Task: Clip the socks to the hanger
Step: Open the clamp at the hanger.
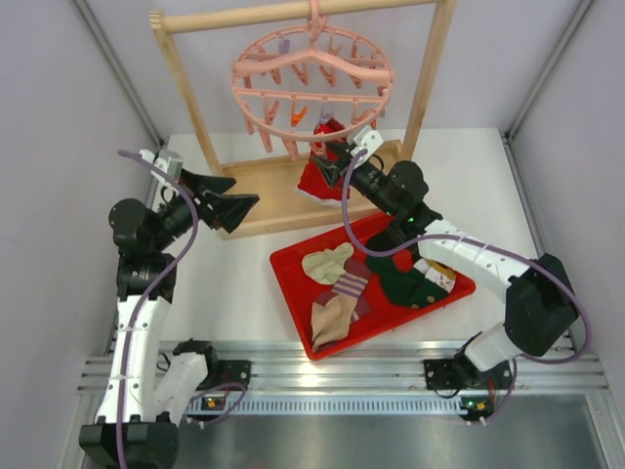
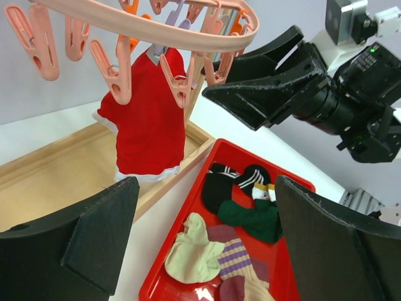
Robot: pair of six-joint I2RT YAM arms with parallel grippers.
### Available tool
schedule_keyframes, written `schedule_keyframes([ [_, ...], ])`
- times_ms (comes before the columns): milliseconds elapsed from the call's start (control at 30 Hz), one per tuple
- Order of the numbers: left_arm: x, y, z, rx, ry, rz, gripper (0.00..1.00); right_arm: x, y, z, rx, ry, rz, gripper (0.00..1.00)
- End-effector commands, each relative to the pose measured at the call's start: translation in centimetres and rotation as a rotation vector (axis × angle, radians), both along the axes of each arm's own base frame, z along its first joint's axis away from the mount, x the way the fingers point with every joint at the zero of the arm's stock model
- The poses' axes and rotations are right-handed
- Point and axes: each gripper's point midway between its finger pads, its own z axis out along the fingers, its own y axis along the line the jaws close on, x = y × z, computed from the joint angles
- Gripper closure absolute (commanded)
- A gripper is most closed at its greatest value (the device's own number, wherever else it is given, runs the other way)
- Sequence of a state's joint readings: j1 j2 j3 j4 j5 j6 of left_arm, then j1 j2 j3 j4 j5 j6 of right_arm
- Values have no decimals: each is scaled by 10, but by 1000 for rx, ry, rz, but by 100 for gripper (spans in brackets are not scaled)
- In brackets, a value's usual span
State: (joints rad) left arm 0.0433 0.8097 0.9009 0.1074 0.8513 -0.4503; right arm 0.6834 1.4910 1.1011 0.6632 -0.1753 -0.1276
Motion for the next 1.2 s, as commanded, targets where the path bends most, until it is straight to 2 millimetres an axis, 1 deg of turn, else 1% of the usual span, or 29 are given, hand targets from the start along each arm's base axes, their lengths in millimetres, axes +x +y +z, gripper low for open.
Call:
schedule_keyframes([
  [0,-5,-7,28,-47,-74,-40,5,-3,2,29,51,-56,39,57],
  [67,-3,-12,29,-65,-60,-51,5,-3,2,29,51,-58,41,59],
  [100,0,-11,29,-71,-52,-44,6,-4,1,31,54,-61,39,60],
  [133,-4,-23,30,-79,-48,-77,6,-2,0,33,57,-63,34,62],
  [167,-3,-27,31,-83,-45,-84,6,-3,1,35,59,-65,35,65],
  [200,-4,-31,32,-88,-42,-92,6,-3,0,41,67,-73,31,70],
  [233,-3,-37,36,-105,-39,-85,7,-2,0,42,69,-73,26,74],
  [300,2,-41,38,-151,1,-63,7,-1,-2,48,79,-74,19,84],
  [333,0,-48,40,-168,14,-73,7,-1,-1,47,72,-63,20,86],
  [367,8,-47,45,-198,30,-36,9,-1,-1,48,74,-55,18,89],
  [400,10,-49,47,-211,40,-28,9,-3,-3,53,80,-53,17,93],
  [433,9,-56,50,-221,49,-40,9,-4,-2,49,67,-24,22,96],
  [467,16,-55,55,-244,63,-12,10,-8,-2,51,65,-21,28,100],
  [533,19,-62,60,-261,73,-13,11,-13,-1,51,64,-3,42,100],
  [567,20,-64,61,-279,93,-10,11,-13,-1,46,51,17,43,100],
  [600,22,-65,63,-293,101,-1,13,-16,-1,48,53,24,49,100],
  [633,21,-71,67,-300,107,-17,14,-18,0,47,57,41,57,100],
  [667,21,-74,65,-300,123,-17,15,-20,0,45,51,62,60,100],
  [700,24,-73,68,-312,125,9,16,-20,0,44,56,76,64,100],
  [733,21,-80,69,-312,127,-4,17,-22,1,44,62,93,71,100],
  [800,24,-81,66,-308,142,29,18,-26,4,41,82,135,89,100],
  [900,25,-89,57,-299,179,26,21,-30,6,41,103,170,100,100],
  [1033,24,-101,61,-296,203,21,33,-30,8,41,117,210,100,100],
  [1133,27,-109,62,-291,204,25,37,-33,8,41,126,228,102,100],
  [1167,30,-111,60,-283,209,36,38,-35,9,41,129,232,105,100],
])
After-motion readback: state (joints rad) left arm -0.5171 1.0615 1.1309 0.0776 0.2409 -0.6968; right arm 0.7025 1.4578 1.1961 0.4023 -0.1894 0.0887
